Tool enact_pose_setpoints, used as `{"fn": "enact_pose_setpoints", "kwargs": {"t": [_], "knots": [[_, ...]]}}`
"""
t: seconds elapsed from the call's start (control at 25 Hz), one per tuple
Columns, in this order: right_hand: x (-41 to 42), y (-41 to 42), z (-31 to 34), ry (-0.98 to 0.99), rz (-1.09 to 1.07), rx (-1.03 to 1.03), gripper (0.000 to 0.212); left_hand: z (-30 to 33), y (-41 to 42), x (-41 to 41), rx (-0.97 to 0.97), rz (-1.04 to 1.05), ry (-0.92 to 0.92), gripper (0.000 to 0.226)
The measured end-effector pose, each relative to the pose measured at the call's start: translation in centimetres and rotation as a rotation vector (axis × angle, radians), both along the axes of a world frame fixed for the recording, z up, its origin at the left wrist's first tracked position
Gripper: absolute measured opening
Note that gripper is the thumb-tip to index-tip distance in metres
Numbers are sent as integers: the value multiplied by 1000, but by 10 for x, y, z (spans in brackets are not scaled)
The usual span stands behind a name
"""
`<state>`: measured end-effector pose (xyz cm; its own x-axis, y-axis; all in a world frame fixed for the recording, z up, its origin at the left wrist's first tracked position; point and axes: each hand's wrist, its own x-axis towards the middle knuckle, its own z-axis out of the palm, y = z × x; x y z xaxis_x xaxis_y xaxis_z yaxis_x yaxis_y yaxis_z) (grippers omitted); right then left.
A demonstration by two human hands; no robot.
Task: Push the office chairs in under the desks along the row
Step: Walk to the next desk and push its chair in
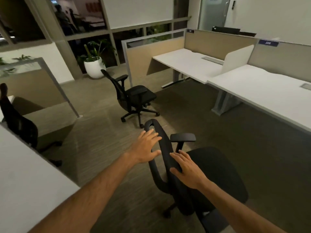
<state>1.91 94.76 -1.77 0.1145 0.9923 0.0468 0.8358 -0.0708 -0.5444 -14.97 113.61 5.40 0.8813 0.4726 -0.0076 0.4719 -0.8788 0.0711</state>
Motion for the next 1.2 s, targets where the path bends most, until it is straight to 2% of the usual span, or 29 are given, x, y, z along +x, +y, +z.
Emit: {"fn": "enact_pose_setpoints", "kwargs": {"t": [0.12,0.16,0.24,0.32,0.48,0.56,0.68,0.84,1.0,1.2], "knots": [[-7,5,-18,-60,-105,46,51,-12,35,30,-48,-182,115,68],[-9,5,-23,-26,-188,39,50,-18,49,45,-49,-275,153,67],[-13,-1,-22,24,-197,1,48,-22,58,51,-77,-296,210,66],[-24,0,-25,100,-295,-64,48,-32,76,59,-103,-416,235,63],[-77,11,-27,191,-470,-175,55,-60,118,59,-157,-572,366,63],[-105,21,-30,218,-607,-201,68,-69,143,62,-151,-638,364,65],[-136,46,-32,142,-838,-227,87,-73,185,70,-88,-721,343,70],[-159,79,-36,11,-1036,-300,95,-77,226,73,-12,-794,303,77],[-158,88,-41,-166,-1104,-304,95,-83,233,83,-6,-873,227,83],[-146,82,-43,-176,-1075,-305,93,-95,238,100,-11,-916,138,86]]}}
